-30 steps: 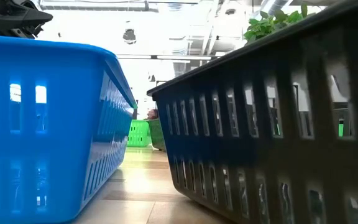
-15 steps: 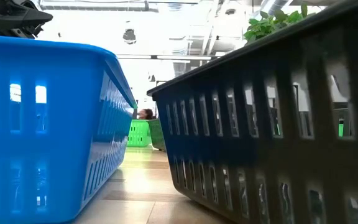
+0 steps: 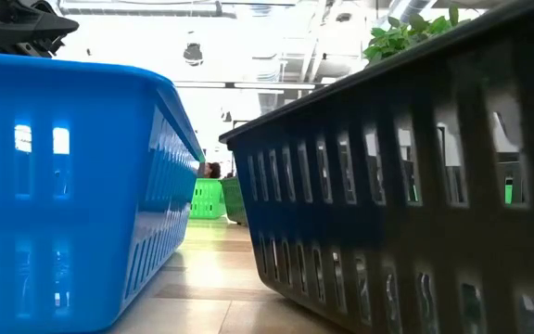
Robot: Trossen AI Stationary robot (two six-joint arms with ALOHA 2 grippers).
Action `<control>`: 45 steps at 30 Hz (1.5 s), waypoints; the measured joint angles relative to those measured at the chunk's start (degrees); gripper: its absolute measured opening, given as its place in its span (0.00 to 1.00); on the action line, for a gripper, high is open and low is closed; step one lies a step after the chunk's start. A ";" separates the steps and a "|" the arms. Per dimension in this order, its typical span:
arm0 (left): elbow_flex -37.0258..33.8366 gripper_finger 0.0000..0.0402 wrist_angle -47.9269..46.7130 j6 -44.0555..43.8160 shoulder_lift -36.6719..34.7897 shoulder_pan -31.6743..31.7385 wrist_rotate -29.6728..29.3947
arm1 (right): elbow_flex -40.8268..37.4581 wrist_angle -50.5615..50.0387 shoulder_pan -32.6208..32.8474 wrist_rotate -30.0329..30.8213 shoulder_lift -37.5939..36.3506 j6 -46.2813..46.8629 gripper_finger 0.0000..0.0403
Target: Stack baskets by color
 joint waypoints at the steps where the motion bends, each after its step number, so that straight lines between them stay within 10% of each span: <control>1: 0.00 0.69 -0.02 0.02 0.00 0.00 0.02 | 0.00 0.02 0.00 0.02 0.02 0.02 0.46; 45: 0.00 0.69 2.66 -7.54 0.00 0.00 -17.91 | -0.01 -14.32 -3.87 1.31 0.02 -5.46 0.47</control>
